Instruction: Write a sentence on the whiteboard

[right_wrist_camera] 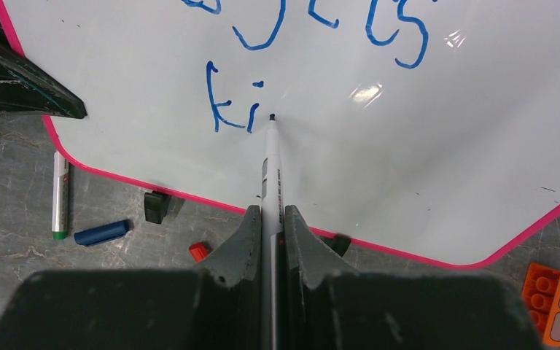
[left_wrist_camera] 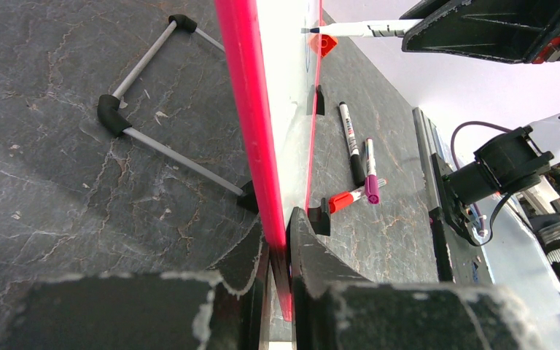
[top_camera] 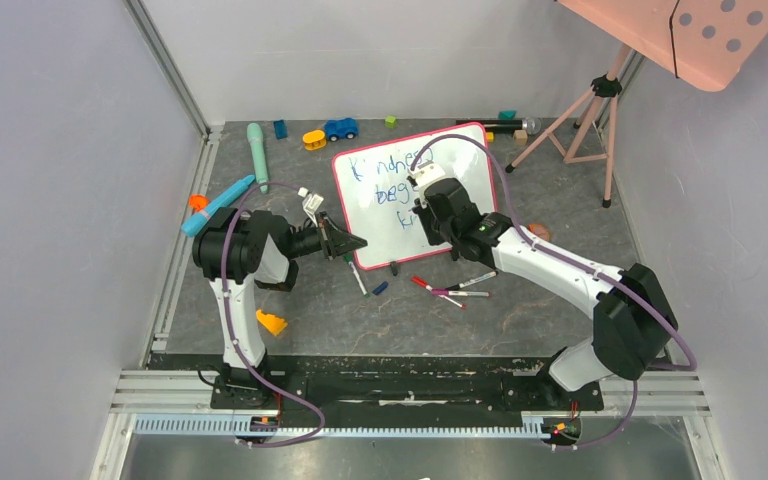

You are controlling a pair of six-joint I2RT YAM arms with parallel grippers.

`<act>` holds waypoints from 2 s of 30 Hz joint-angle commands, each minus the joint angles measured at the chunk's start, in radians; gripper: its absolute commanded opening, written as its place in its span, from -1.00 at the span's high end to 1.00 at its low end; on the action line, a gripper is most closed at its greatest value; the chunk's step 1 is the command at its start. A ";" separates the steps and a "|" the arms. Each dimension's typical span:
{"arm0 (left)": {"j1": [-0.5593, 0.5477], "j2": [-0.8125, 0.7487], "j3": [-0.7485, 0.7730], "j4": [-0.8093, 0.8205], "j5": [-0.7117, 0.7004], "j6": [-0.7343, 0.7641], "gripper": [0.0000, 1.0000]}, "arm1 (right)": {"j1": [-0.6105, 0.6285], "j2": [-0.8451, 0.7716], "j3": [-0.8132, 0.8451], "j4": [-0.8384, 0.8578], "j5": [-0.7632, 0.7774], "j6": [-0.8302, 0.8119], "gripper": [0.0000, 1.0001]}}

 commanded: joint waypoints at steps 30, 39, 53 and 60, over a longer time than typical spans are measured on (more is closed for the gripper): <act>0.022 0.057 -0.003 0.027 -0.110 0.140 0.94 | -0.005 -0.004 0.005 0.056 0.026 0.005 1.00; 0.021 0.056 -0.002 0.027 -0.110 0.143 0.94 | -0.008 0.012 0.032 0.044 0.066 -0.002 1.00; 0.022 0.056 -0.002 0.027 -0.112 0.142 0.94 | -0.031 -0.009 0.007 0.024 0.094 -0.008 1.00; 0.022 0.057 -0.003 0.027 -0.113 0.142 0.94 | -0.030 -0.034 -0.042 0.026 0.083 0.006 1.00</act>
